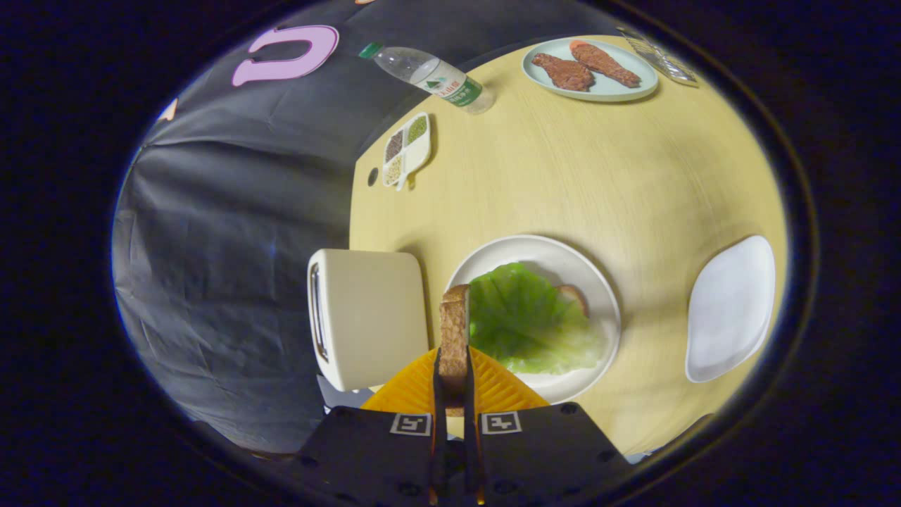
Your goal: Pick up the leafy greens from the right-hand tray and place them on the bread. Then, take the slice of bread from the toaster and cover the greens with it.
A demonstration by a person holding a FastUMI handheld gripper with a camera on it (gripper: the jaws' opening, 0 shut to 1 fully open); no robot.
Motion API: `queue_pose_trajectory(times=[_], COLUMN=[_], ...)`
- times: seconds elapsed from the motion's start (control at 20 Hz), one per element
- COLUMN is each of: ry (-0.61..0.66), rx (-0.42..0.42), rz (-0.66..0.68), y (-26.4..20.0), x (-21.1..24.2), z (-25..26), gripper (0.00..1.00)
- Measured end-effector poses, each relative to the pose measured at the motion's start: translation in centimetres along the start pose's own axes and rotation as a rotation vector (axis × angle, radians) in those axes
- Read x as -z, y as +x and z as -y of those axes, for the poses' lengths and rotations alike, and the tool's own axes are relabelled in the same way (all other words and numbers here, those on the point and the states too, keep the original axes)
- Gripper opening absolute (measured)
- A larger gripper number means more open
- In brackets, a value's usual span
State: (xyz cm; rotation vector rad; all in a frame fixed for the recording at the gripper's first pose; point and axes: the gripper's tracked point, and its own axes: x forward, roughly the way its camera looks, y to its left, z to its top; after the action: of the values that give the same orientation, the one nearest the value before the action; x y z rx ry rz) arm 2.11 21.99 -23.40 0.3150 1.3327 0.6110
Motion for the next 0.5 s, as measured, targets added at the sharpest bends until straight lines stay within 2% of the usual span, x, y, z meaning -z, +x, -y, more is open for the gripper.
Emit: queue_pose_trajectory(times=[0.15, 0.5], ry=[-0.033, -0.203], rx=[0.050, 0.218], rz=[0.002, 0.014], y=[1.2, 2.6], x=[-0.3, 0.3], z=[1.5, 5.4], gripper=[0.12, 0.12])
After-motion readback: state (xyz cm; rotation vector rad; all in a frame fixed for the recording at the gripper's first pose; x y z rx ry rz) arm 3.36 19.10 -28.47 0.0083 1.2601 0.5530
